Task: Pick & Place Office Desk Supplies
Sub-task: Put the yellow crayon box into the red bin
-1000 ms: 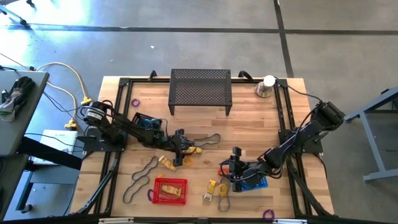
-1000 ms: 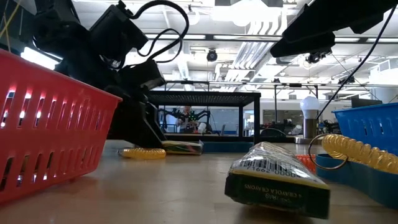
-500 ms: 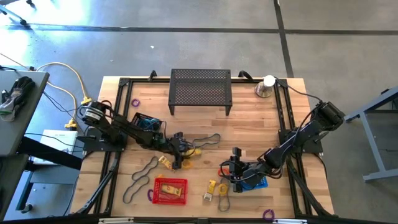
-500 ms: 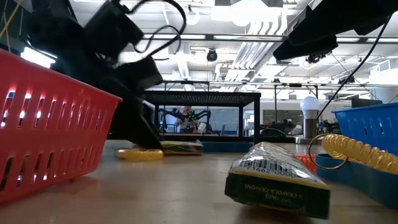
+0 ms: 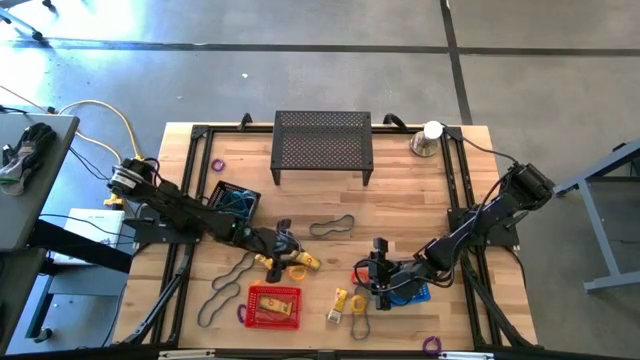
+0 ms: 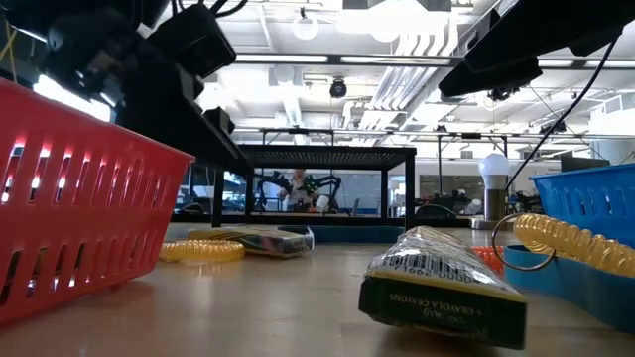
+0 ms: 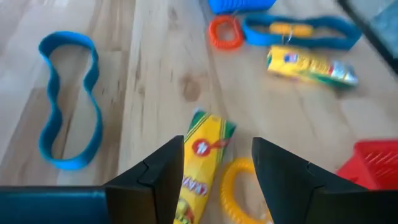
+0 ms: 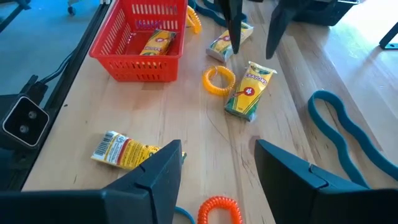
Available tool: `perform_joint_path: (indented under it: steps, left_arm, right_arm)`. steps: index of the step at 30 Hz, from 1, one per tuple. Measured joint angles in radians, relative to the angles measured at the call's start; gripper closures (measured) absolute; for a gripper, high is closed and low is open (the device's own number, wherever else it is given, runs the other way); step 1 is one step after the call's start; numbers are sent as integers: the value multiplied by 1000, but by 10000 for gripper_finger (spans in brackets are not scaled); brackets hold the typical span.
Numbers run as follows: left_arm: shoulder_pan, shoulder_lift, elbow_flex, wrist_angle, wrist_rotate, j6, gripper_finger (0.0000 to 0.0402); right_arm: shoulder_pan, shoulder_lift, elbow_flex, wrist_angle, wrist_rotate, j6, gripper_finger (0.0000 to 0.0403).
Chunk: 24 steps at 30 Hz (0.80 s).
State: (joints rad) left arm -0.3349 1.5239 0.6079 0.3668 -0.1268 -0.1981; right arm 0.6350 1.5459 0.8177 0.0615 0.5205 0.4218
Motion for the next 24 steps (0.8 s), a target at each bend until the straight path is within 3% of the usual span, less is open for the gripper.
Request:
perform_joint_path:
  steps: [12, 24]
  left_arm:
    - [31, 10, 1, -23, -95, 69, 227]
    - [54, 11, 2, -62, -63, 75, 227]
  right_arm:
    - [0, 0, 0, 2, 0, 25, 211]
    - [0, 0, 0, 2, 3, 20, 211]
